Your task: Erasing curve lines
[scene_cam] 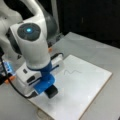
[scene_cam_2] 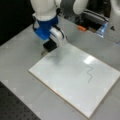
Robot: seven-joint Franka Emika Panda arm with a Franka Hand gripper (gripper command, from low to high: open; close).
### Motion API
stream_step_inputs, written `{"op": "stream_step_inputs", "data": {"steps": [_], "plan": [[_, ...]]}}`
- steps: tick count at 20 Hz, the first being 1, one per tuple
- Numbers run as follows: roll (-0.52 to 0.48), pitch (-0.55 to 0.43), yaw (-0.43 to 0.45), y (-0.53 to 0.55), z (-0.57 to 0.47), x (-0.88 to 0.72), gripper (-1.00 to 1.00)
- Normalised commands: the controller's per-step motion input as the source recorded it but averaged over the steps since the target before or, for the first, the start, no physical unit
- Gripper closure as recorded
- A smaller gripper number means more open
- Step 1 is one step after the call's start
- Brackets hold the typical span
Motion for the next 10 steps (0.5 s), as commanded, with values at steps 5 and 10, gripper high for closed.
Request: {"op": "stream_step_inputs", "data": {"steps": [5,10], "plan": [[0.097,-0.191,-0.355,0.47,-0.05,-0.35,1.00],[-0.016,-0.288,-0.429,0.35,-0.16,-0.30,1.00]]}}
